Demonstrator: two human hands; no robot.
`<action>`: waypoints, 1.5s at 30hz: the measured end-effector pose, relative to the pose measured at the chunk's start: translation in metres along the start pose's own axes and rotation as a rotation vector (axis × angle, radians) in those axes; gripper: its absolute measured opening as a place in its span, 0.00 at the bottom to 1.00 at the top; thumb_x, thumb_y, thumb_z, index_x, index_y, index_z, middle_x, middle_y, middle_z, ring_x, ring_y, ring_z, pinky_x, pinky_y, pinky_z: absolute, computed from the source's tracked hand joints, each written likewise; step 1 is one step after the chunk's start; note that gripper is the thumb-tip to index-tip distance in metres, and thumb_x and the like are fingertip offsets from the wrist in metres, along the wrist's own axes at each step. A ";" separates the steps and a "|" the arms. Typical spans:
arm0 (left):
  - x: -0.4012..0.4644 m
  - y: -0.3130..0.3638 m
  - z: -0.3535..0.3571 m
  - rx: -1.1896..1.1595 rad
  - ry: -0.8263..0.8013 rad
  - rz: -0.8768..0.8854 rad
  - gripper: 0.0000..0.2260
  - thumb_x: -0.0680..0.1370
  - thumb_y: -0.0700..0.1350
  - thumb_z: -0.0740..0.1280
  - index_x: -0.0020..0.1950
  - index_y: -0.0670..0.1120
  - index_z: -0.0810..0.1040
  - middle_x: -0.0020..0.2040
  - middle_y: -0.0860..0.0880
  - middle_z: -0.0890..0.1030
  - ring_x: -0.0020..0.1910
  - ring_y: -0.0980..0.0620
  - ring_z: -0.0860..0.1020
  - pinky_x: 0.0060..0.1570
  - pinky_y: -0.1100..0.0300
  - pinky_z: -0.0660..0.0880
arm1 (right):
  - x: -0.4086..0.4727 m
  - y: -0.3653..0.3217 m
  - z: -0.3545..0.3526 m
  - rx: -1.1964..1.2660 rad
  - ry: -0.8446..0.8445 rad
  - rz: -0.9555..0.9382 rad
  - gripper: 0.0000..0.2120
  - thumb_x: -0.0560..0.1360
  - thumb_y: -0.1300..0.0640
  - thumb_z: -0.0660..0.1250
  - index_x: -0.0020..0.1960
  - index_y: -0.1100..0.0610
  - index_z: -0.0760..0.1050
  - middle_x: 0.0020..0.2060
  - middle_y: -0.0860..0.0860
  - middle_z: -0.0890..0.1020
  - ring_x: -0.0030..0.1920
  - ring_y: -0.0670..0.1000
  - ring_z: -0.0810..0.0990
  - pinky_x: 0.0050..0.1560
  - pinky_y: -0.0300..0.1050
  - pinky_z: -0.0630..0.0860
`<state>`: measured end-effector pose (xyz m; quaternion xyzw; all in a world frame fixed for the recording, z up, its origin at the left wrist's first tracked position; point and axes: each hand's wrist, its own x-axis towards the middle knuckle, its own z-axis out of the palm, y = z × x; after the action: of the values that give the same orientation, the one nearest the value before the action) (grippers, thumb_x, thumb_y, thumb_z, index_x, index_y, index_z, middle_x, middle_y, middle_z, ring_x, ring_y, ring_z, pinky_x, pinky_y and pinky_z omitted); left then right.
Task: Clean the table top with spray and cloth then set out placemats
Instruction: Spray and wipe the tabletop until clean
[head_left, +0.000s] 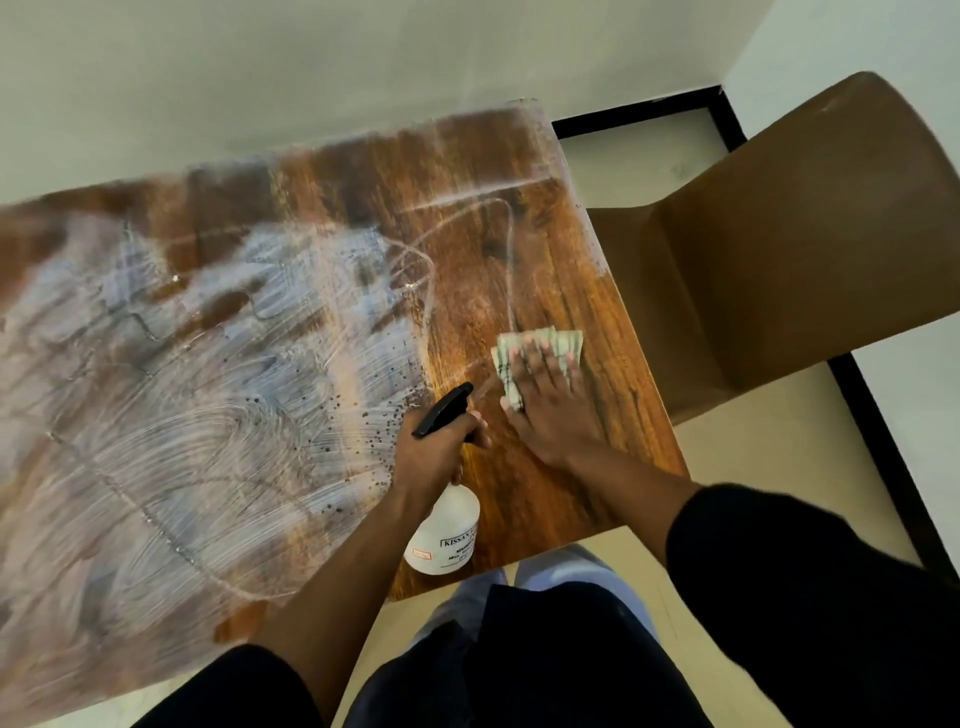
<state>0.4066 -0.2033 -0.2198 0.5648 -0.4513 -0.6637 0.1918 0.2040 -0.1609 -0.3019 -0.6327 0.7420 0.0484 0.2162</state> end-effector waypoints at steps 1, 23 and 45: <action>0.002 0.001 0.001 -0.008 0.009 -0.004 0.10 0.85 0.41 0.69 0.47 0.38 0.86 0.40 0.39 0.87 0.25 0.42 0.71 0.26 0.56 0.73 | 0.023 0.004 -0.008 -0.003 -0.003 0.017 0.36 0.84 0.36 0.39 0.84 0.53 0.33 0.83 0.53 0.33 0.82 0.54 0.30 0.80 0.62 0.34; 0.050 0.051 0.064 0.024 0.109 -0.033 0.10 0.84 0.39 0.69 0.46 0.36 0.85 0.41 0.36 0.87 0.22 0.51 0.71 0.24 0.58 0.68 | -0.053 0.067 0.021 -0.020 0.069 -0.293 0.34 0.85 0.40 0.53 0.85 0.53 0.49 0.85 0.52 0.49 0.84 0.54 0.45 0.81 0.62 0.49; 0.096 0.075 0.133 -0.013 0.100 -0.037 0.10 0.84 0.40 0.69 0.47 0.34 0.84 0.41 0.35 0.86 0.19 0.49 0.69 0.23 0.59 0.70 | 0.099 0.150 -0.056 0.014 0.146 -0.089 0.35 0.85 0.41 0.48 0.85 0.55 0.43 0.85 0.55 0.44 0.84 0.55 0.41 0.82 0.62 0.44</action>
<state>0.2368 -0.2641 -0.2200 0.6043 -0.4263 -0.6411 0.2053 0.0352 -0.2425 -0.3193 -0.6654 0.7272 -0.0128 0.1678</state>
